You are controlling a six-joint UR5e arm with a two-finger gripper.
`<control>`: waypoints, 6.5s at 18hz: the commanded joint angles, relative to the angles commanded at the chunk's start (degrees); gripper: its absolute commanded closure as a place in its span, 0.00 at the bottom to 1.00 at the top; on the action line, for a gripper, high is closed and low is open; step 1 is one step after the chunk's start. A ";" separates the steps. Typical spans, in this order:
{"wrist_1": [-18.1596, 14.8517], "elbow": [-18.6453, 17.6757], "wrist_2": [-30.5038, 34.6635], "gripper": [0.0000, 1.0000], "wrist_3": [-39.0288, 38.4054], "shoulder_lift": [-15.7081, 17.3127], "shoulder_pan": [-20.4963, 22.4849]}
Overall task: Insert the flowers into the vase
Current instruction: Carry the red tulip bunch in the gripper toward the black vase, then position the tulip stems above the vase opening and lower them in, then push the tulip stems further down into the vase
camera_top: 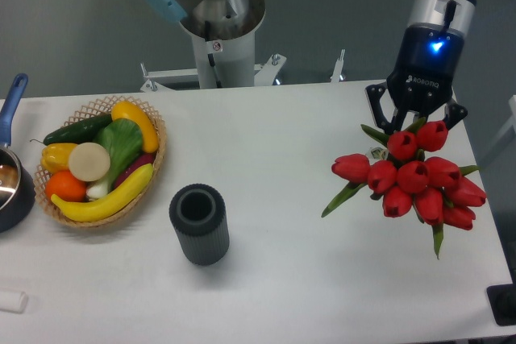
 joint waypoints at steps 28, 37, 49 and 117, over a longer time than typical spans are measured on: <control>11.08 -0.62 -15.27 0.74 0.88 -4.75 -8.44; 11.08 -8.08 -29.53 0.75 10.11 -3.43 -10.02; 11.08 -11.59 -29.62 0.75 10.02 0.17 -15.29; 10.64 -19.86 -28.04 0.42 16.96 -9.41 -16.44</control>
